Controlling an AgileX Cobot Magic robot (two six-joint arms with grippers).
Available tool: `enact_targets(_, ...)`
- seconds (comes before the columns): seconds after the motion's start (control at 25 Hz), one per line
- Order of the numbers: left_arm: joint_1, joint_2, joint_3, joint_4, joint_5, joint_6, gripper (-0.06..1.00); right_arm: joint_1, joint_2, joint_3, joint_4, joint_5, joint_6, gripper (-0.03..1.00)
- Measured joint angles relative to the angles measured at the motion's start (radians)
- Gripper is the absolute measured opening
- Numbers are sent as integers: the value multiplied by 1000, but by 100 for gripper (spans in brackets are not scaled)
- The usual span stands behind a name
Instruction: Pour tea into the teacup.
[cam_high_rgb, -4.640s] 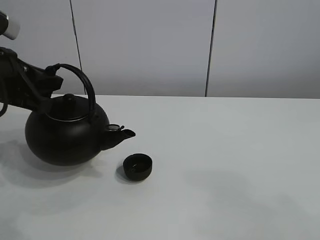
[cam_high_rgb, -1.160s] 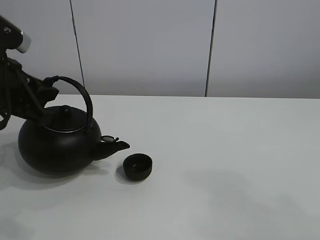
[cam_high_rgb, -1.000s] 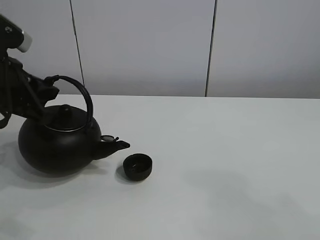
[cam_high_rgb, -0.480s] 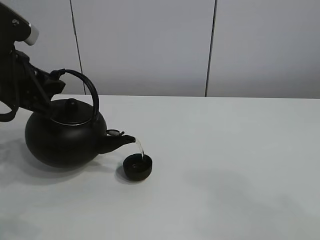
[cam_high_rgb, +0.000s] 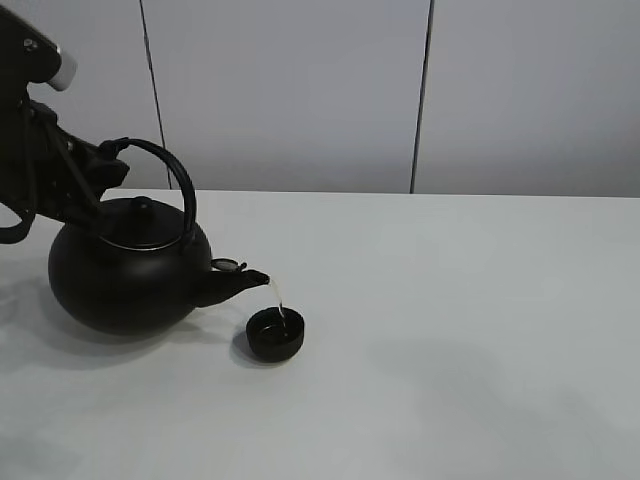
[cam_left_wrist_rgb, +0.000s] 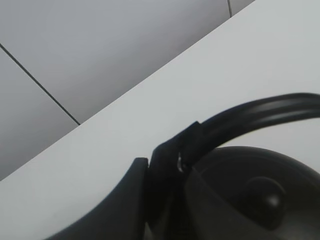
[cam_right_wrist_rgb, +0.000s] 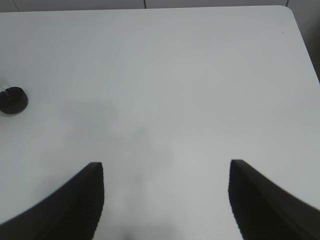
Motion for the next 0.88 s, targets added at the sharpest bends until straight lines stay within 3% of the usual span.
enact_targets(0.88, 0, 0, 0, 22, 1, 0, 11, 0, 0, 0, 0, 0, 0, 49)
